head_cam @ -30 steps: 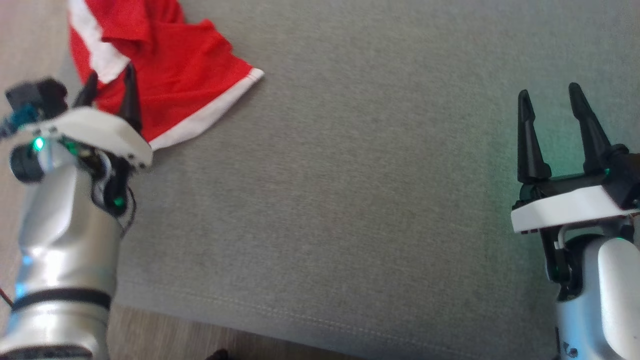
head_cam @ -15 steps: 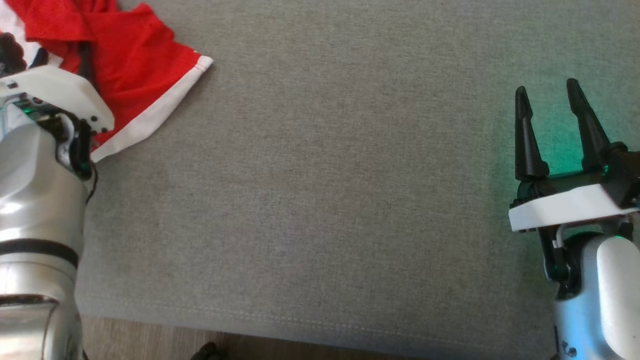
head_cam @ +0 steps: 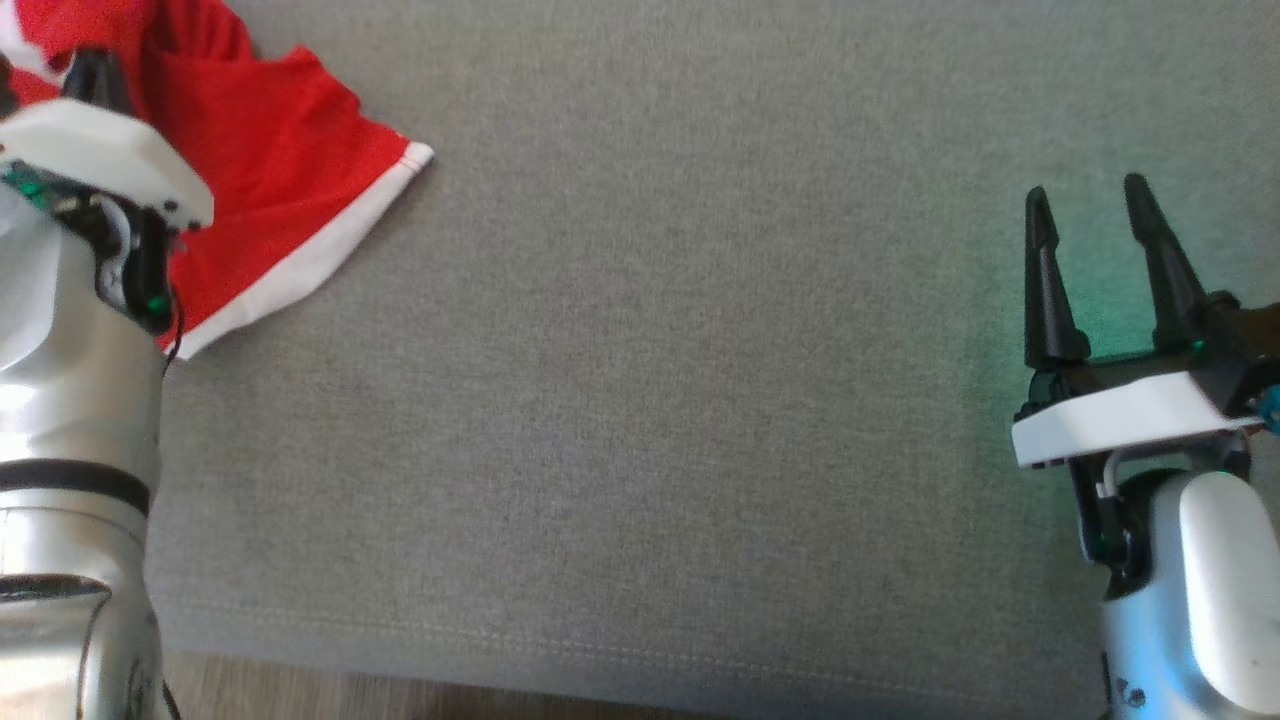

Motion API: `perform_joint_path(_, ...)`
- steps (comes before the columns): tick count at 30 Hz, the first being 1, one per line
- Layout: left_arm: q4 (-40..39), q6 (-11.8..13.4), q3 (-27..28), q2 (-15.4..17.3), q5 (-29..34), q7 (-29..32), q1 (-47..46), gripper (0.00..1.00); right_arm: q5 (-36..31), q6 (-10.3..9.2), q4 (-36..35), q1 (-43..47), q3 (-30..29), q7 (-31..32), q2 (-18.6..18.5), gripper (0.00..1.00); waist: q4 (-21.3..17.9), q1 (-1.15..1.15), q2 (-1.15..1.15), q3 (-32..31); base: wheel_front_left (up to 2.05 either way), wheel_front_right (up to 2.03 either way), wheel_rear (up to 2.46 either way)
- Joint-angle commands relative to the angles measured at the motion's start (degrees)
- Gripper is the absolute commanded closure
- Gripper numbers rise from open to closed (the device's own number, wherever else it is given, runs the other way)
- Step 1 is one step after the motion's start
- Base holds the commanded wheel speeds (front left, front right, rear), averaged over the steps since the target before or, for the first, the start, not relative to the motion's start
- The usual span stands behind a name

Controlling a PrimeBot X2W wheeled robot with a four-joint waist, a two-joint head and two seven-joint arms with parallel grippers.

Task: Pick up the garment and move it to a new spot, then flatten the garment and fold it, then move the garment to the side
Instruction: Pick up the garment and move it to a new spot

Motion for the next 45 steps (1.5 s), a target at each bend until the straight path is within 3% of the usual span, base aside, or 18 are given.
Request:
perform_joint_path(1, -4.53, -0.54, 1.32, 2.56, -0.32, -0.66, 0.54, 1.0, 0.65, -0.04, -0.9, 0.21, 1.4, -0.99, -0.07, 0.0, 0.11, 0.0, 0.0, -2.77, 0.0, 0.0, 0.0)
perform_joint_path(10, -21.39, -1.71, 0.49, -1.18, 0.48, -0.7, 7.72, 1.0, 4.72, -0.04, 5.05, 1.98, 1.65, -4.48, -0.05, 0.0, -0.77, 0.0, 0.0, -12.33, 0.0, 0.0, 0.0)
perform_joint_path(17, -30.63, -1.93, -1.7, -4.84, -0.61, 1.98, 9.47, 1.0, 6.46, -0.04, 7.48, 2.7, 2.35, -5.94, -0.05, 0.0, -3.16, 0.0, 0.0, -16.32, 0.0, 0.0, 0.0)
perform_joint_path(24, -39.36, 0.82, -5.18, -9.11, -1.47, 5.93, 10.64, 1.0, 7.31, -0.04, 8.63, 2.08, 2.95, -6.88, -0.04, 0.0, -7.93, 0.0, 0.0, -18.22, 0.0, 0.0, 0.0)
perform_joint_path(30, -42.81, 4.81, -10.35, -10.52, -2.97, 6.14, 11.45, 1.0, 8.15, -0.04, 9.2, 1.27, 3.38, -7.57, -0.04, 0.0, -12.9, 0.0, 0.0, -17.86, 0.0, 0.0, 0.0)
perform_joint_path(33, -44.39, 7.17, -17.36, -10.62, -7.39, 6.11, 13.2, 1.0, 8.63, -0.04, 9.65, 1.05, 3.68, -8.01, -0.04, 0.0, -15.26, 0.0, 0.0, -17.27, 0.0, 0.0, 0.0)
perform_joint_path(41, -46.95, 16.81, -40.81, -10.65, -18.05, 3.07, 18.81, 1.0, 10.09, -0.04, 11.35, 0.21, 5.16, -9.49, -0.04, 0.0, -20.8, 0.0, 0.0, -15.52, 0.0, 0.0, 0.0)
perform_joint_path(45, -46.44, 19.24, -50.33, -10.65, -21.31, 2.07, 19.61, 1.0, 10.38, -0.04, 12.16, -0.11, 5.54, -10.17, -0.04, 0.0, -21.99, 0.0, 0.0, -14.63, 0.0, 0.0, 0.0)
